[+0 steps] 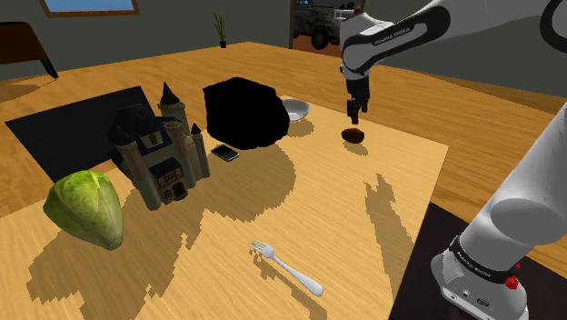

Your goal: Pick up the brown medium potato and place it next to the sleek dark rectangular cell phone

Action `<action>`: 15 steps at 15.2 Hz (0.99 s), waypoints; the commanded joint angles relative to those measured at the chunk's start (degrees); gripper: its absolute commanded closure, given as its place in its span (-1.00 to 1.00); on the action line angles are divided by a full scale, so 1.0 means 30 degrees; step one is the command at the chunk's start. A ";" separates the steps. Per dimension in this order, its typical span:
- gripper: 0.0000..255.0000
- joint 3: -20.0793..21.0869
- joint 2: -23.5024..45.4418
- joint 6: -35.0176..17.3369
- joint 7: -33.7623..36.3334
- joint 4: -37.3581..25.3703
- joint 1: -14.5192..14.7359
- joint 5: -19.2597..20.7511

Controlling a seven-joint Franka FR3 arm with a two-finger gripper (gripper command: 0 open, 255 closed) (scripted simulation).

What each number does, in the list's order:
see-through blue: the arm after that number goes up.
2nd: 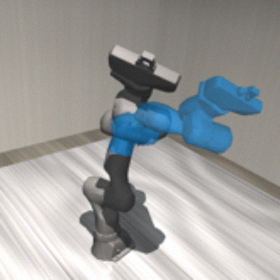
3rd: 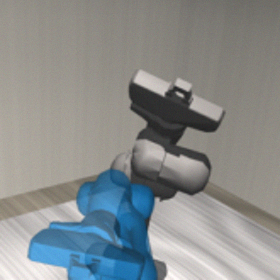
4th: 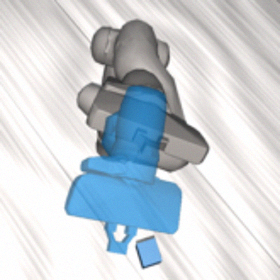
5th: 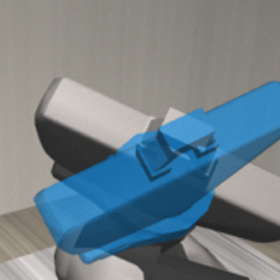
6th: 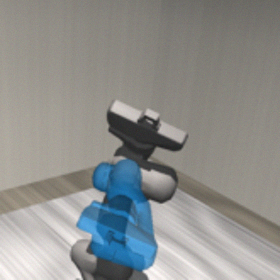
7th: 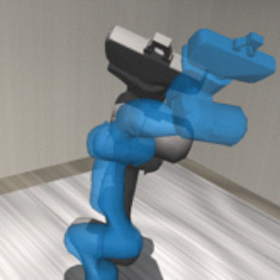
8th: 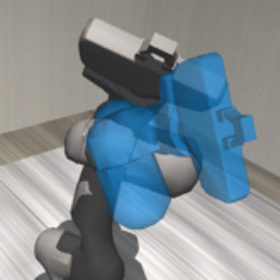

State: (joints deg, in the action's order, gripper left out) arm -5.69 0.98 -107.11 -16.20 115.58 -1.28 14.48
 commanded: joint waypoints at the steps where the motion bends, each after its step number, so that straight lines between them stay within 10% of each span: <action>1: -1.00 -0.0097 0.1571 -0.0346 -0.0596 -0.0946 -0.0106 0.0079; 15: -1.00 -0.0311 0.4842 -0.2476 -0.1451 -0.1617 -0.0541 0.0381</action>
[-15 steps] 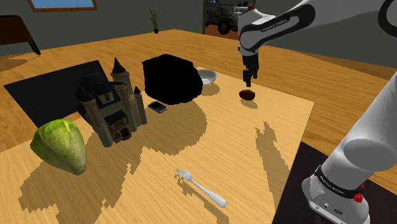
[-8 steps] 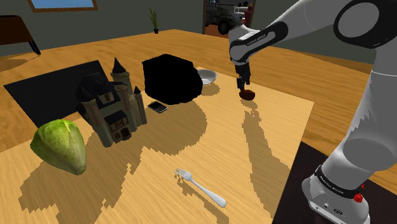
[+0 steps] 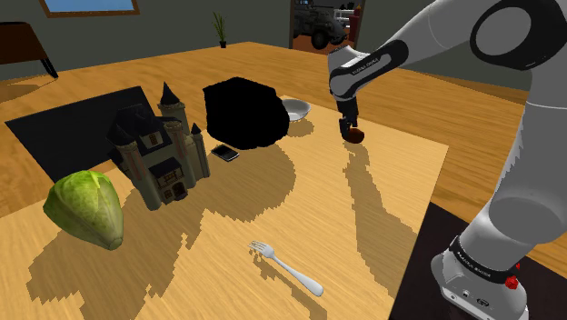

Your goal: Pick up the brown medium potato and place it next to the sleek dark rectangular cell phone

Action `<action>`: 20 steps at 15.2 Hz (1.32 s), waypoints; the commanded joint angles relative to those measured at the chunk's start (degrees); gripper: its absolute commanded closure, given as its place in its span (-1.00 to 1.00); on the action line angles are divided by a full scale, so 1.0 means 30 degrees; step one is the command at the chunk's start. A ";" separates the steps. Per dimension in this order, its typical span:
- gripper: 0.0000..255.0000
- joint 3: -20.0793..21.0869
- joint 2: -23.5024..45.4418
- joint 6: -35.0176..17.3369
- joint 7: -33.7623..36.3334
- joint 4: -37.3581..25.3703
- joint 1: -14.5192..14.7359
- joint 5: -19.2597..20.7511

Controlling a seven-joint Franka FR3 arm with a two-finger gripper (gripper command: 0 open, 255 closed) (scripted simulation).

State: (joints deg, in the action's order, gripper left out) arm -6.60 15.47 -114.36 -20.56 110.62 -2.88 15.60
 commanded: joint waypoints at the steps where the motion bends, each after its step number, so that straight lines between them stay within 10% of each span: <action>1: -1.00 -0.0006 0.0012 -0.0057 0.0001 0.0035 -0.0009 0.0007; 5: -1.00 -0.0006 0.0013 -0.0053 0.0001 0.0032 -0.0008 0.0006; 6: 1.00 -0.0006 0.0013 -0.0053 0.0001 0.0032 -0.0008 0.0006; 20: 1.00 0.0006 -0.0585 0.1033 -0.0254 -0.0484 0.0029 -0.0053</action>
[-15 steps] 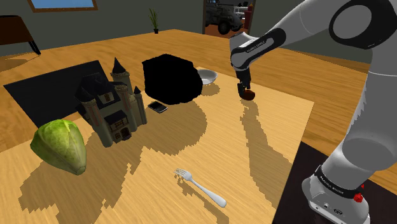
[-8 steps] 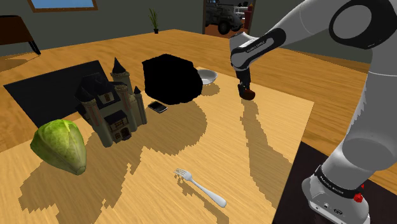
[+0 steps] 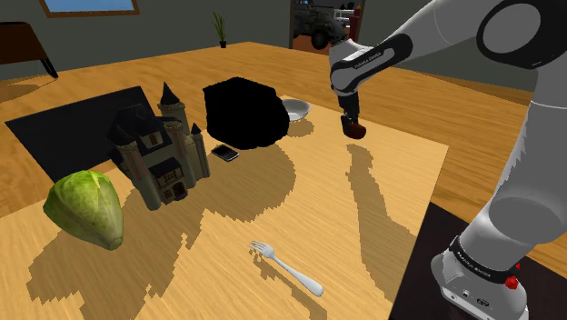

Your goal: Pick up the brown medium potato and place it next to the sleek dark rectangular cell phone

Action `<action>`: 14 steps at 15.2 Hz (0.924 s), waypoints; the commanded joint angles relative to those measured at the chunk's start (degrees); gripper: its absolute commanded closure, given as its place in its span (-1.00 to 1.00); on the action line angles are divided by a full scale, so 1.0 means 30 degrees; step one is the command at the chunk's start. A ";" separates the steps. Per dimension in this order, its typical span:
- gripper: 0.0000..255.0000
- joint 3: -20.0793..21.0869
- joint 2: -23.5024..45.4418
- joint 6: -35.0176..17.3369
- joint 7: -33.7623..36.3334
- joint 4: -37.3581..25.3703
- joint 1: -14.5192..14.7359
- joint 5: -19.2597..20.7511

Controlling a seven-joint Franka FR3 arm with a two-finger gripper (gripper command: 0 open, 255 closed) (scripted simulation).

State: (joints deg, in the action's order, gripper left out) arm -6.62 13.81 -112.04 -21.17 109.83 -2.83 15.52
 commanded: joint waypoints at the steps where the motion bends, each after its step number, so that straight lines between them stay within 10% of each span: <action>1: 1.00 0.0013 -0.0142 0.0477 -0.0101 -0.0338 0.0022 -0.0038; 14: 1.00 0.0043 -0.1248 0.3420 -0.0776 -0.2246 0.0116 -0.0157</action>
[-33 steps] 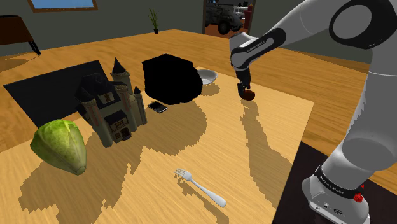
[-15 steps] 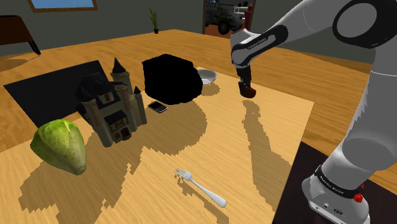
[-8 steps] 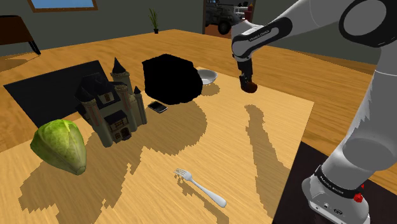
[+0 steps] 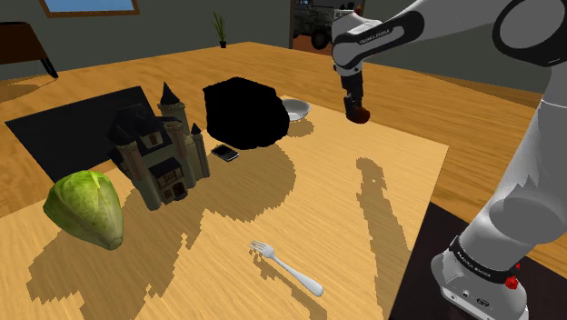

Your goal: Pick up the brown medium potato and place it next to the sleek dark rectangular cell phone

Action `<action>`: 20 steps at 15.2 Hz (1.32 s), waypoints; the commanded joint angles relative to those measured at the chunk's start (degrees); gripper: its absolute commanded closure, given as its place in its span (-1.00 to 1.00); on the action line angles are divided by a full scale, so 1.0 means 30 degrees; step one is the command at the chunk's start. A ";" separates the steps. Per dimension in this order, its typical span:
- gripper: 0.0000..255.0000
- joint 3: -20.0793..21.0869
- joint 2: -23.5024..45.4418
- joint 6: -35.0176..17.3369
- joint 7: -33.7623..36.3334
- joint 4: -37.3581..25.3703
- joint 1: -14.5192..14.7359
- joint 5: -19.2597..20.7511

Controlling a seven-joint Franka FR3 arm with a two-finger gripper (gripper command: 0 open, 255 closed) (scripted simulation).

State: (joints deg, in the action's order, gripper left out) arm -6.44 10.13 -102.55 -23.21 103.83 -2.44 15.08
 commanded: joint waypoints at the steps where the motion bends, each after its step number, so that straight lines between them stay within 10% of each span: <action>1: 1.00 -0.0012 -0.0080 0.0490 -0.0151 -0.0422 -0.0009 -0.0016; 20: 1.00 0.2371 0.1054 0.3847 0.4591 -0.3681 0.3191 -0.0955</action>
State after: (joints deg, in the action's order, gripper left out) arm 0.09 12.39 -91.82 -10.73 94.21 6.31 12.46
